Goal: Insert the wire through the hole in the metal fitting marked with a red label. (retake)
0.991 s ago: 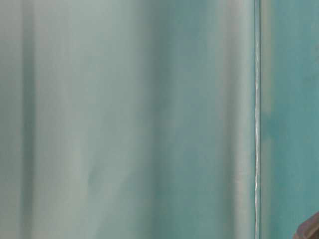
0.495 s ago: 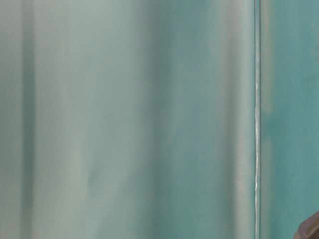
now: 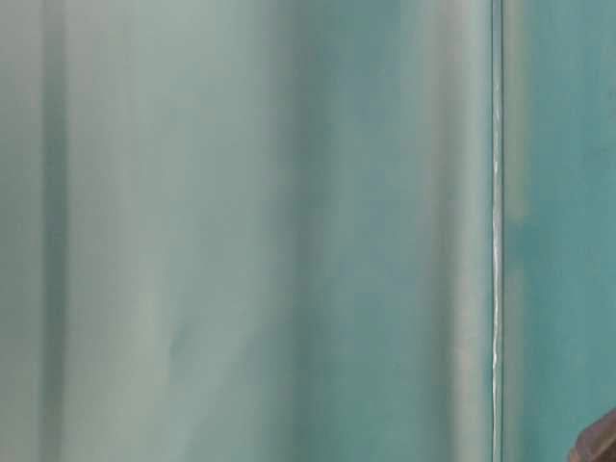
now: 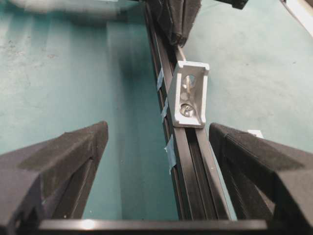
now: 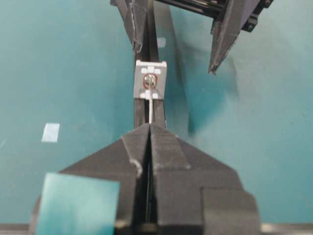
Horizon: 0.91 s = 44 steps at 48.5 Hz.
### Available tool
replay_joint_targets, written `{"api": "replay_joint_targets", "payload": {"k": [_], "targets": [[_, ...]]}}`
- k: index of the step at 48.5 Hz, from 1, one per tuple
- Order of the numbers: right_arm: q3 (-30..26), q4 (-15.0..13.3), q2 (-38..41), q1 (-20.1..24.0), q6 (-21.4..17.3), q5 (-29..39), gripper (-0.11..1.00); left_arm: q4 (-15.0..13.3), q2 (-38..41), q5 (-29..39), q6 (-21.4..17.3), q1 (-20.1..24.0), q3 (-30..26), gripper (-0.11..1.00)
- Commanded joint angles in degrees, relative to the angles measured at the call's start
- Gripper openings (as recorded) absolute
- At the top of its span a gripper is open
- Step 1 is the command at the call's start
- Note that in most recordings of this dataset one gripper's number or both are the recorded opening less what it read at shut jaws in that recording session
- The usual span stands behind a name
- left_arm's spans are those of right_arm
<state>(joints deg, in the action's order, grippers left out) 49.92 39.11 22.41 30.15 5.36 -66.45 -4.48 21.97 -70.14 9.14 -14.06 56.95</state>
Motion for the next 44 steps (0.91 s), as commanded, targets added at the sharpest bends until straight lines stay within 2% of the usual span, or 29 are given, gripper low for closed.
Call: {"api": "replay_joint_targets", "payload": {"k": [1,44], "targets": [[-1.1,0.0,-0.3,-0.9,0.1,-0.3,0.02,0.2,-0.7,-0.2,-0.1,-0.1,-0.6,0.52],[-6.8,-0.4,3.1,-3.5,2.2,1.3,0.02,0.3,-0.7,0.0,0.0,-0.1,-1.0,0.52]]}}
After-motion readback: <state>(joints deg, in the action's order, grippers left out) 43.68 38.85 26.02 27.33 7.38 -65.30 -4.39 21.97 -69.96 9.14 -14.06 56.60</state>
